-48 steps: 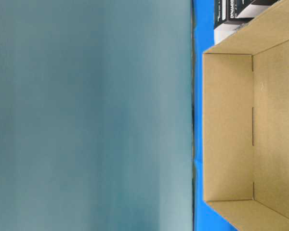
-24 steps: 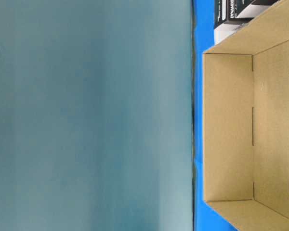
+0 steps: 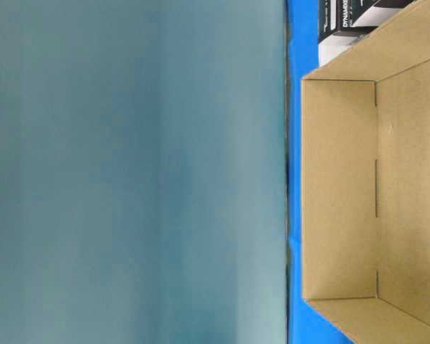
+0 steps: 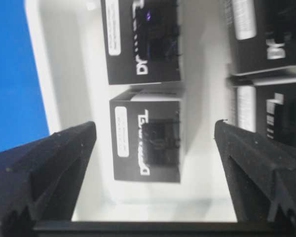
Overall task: Pick the box from inside the cardboard box.
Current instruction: 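Open the right gripper to release the box and hold position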
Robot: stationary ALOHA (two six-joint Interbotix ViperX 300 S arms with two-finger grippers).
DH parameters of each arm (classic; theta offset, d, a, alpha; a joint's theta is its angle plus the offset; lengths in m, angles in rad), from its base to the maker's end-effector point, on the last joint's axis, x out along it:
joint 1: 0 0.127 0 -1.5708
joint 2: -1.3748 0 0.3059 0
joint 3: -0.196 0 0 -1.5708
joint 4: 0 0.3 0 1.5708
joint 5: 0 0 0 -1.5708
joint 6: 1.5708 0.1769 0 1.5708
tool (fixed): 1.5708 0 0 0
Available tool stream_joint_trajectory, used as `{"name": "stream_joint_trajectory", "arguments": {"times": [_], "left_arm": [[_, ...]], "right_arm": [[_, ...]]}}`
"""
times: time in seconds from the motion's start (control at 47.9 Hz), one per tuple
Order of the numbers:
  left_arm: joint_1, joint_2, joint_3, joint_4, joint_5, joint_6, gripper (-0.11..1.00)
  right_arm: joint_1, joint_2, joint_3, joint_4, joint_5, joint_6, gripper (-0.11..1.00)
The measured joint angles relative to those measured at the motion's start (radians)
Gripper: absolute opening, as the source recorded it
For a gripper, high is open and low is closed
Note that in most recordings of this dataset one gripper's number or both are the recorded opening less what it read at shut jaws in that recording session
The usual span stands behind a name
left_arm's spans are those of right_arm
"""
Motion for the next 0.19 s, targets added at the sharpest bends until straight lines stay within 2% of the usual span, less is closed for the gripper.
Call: {"name": "stream_joint_trajectory", "arguments": {"times": [0.188], "left_arm": [[-0.002, 0.0, 0.0, 0.0, 0.0, -0.002, -0.07]], "right_arm": [[-0.051, -0.146, 0.003, 0.0, 0.012, 0.0, 0.96]]}}
